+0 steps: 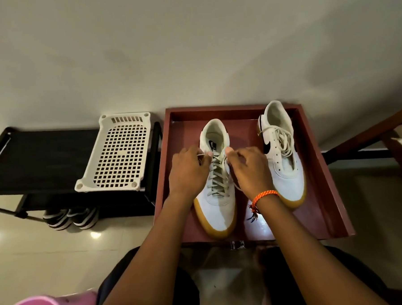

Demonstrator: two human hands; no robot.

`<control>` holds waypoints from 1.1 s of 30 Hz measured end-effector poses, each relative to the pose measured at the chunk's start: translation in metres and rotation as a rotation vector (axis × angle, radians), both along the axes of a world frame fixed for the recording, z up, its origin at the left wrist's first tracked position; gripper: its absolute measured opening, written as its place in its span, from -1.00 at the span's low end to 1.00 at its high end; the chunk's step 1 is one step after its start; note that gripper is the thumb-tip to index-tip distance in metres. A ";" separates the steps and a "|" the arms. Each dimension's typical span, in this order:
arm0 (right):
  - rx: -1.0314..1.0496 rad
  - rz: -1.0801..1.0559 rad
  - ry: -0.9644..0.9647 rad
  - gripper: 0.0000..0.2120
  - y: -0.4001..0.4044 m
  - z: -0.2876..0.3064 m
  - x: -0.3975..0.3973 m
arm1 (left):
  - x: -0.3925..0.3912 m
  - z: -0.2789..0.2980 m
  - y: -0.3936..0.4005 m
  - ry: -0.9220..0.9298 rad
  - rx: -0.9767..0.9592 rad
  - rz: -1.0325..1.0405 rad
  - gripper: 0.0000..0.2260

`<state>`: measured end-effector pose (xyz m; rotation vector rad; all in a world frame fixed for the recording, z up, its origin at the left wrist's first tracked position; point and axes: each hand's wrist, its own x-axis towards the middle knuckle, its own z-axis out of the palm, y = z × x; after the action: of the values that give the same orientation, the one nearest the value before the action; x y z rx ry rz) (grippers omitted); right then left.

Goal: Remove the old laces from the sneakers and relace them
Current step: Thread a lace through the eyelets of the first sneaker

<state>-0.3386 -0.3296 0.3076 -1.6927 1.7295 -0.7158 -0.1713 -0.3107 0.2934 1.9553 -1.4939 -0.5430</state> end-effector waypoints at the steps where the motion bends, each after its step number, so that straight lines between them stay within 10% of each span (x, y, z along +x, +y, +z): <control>1: -0.001 0.007 -0.012 -0.50 0.000 0.000 0.001 | 0.000 0.000 -0.001 -0.008 -0.011 0.002 -0.71; 7: -0.007 0.039 -0.031 -0.82 0.002 -0.006 0.005 | -0.002 0.012 -0.006 0.103 0.024 0.082 -0.82; 23: 0.015 0.053 -0.093 -0.75 -0.005 -0.005 -0.002 | 0.010 0.027 -0.001 0.554 0.180 0.022 -0.71; 27: 0.096 0.149 -0.183 -0.74 -0.006 0.015 -0.004 | 0.005 0.038 0.011 0.366 0.094 -0.004 -0.70; 33: 0.079 0.235 -0.441 -0.69 0.009 0.068 -0.019 | -0.007 0.080 0.043 0.569 -0.148 0.025 -0.77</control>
<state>-0.3578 -0.3203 0.3755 -1.5128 1.2171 -0.8251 -0.1778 -0.2680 0.3736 1.5285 -1.1091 -0.8641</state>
